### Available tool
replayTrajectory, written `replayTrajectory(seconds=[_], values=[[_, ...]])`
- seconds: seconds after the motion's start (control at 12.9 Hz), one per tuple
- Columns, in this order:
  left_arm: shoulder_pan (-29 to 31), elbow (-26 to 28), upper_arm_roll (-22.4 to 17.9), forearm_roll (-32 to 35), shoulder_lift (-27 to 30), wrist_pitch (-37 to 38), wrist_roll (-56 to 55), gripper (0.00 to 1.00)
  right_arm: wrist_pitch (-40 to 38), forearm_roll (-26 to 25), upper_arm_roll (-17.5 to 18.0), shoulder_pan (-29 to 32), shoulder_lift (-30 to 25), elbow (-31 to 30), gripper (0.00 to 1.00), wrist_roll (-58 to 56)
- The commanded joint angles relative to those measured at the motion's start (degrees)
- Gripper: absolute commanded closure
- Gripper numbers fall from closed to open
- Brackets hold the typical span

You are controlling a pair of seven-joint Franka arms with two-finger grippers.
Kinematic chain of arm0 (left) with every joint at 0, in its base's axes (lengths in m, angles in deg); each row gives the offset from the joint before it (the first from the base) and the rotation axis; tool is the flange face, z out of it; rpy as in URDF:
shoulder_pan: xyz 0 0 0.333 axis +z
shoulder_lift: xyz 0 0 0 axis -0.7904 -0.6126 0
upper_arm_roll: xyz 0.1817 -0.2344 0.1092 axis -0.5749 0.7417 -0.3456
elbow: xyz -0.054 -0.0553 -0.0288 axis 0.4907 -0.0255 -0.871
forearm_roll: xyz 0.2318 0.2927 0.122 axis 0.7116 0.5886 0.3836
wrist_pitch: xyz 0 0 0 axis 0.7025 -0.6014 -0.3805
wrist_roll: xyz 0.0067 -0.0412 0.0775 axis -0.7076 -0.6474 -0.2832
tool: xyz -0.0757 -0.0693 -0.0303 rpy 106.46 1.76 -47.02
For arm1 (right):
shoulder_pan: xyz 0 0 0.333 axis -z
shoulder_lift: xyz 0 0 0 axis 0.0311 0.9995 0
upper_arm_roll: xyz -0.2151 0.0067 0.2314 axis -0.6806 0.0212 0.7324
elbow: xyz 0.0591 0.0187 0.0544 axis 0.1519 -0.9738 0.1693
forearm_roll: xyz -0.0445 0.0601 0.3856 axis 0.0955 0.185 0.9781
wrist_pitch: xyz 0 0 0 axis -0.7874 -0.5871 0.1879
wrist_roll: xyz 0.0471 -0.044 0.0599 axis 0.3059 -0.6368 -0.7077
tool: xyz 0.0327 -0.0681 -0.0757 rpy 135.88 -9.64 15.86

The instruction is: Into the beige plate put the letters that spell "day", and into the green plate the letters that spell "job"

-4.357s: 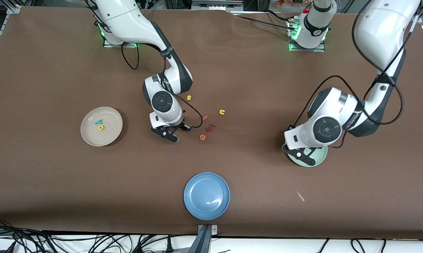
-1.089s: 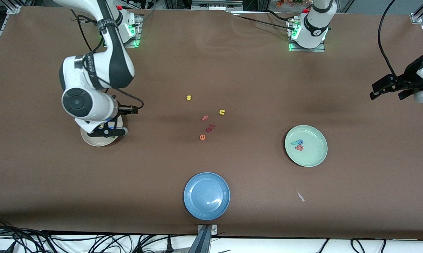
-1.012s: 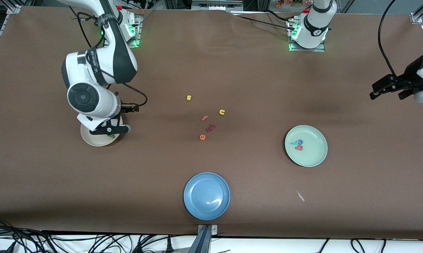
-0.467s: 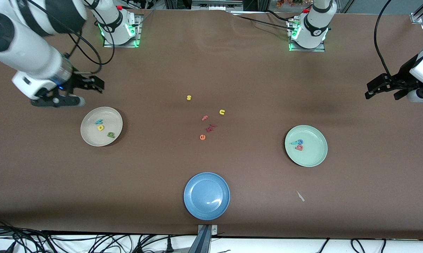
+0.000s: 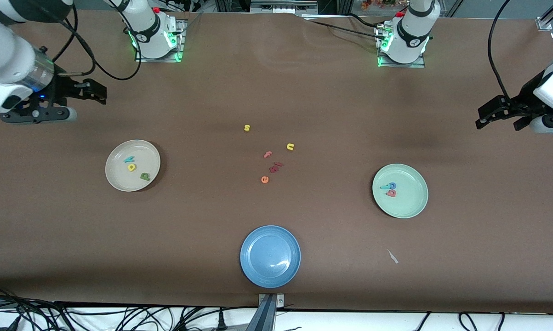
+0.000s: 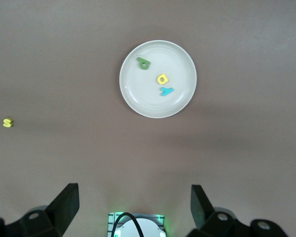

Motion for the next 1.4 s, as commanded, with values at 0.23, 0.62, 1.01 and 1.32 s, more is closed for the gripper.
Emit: replayTrajectory(seconds=[0.23, 0.62, 1.01, 1.32], values=[[0.3, -0.7, 0.6, -1.2, 0.3, 1.2, 0.7, 0.0, 2.8, -0.4, -1.7, 1.8, -1.8, 0.2, 0.0, -3.0], [0.3, -0.7, 0.6, -1.2, 0.3, 1.7, 0.7, 0.0, 4.3, -0.2, -1.7, 1.6, -1.3, 0.2, 0.0, -2.7], [0.3, -0.7, 0.6, -1.2, 0.3, 1.8, 0.7, 0.0, 4.6, -0.2, -1.8, 1.7, -0.4, 1.1, 0.0, -2.7], [0.3, -0.7, 0.6, -1.2, 0.4, 3.0, 0.6, 0.0, 4.2, -0.2, -1.7, 1.7, -0.4, 1.3, 0.0, -2.1]])
